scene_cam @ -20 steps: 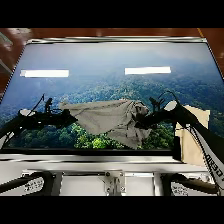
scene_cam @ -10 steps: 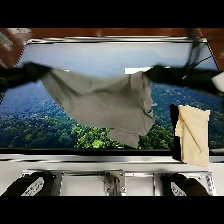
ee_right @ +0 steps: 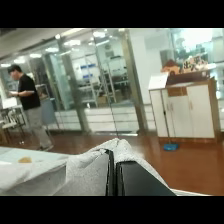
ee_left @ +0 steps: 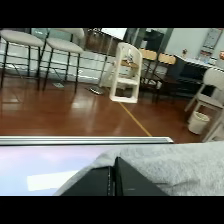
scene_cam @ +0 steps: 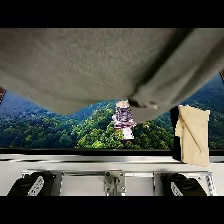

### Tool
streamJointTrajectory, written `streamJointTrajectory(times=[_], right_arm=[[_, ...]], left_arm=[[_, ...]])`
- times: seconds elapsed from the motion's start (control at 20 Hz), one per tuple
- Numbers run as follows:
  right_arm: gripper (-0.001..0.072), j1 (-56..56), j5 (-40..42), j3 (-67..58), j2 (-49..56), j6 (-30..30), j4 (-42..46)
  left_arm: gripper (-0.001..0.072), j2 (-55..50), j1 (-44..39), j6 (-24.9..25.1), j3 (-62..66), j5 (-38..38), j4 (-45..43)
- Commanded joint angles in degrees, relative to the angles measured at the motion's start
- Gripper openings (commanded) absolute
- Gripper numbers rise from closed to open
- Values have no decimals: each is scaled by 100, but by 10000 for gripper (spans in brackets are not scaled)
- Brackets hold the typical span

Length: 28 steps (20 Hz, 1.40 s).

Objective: Fold the shirts.

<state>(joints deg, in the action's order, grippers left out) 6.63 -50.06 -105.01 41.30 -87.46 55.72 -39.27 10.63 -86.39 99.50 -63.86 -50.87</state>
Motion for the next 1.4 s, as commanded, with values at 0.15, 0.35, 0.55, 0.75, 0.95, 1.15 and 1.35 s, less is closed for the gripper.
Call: streamJointTrajectory(times=[0.15,0.35,0.55,0.75,0.95,1.15,1.35], right_arm=[[69,-2,-1711,-337,68,-898,1235],[69,-2,-2745,-334,892,-879,1239],[69,2,-3368,-330,2374,-785,1246],[69,2,-2409,-330,4113,-461,1156],[69,-2,-393,-330,5388,-446,531],[70,39,461,-330,6022,-446,118],[71,221,-409,-330,6548,-448,437]], left_arm=[[37,136,42,-501,-229,-1873,-643],[37,131,42,-463,-1421,-1967,-704],[37,96,42,-413,-3132,-1663,-1169],[37,-372,42,-413,-4395,-181,-1279],[37,-1585,42,-411,-4481,1602,-1045],[37,-2933,-22,-411,-4481,2181,-247],[38,-4037,-271,-415,-4481,1812,-195]])
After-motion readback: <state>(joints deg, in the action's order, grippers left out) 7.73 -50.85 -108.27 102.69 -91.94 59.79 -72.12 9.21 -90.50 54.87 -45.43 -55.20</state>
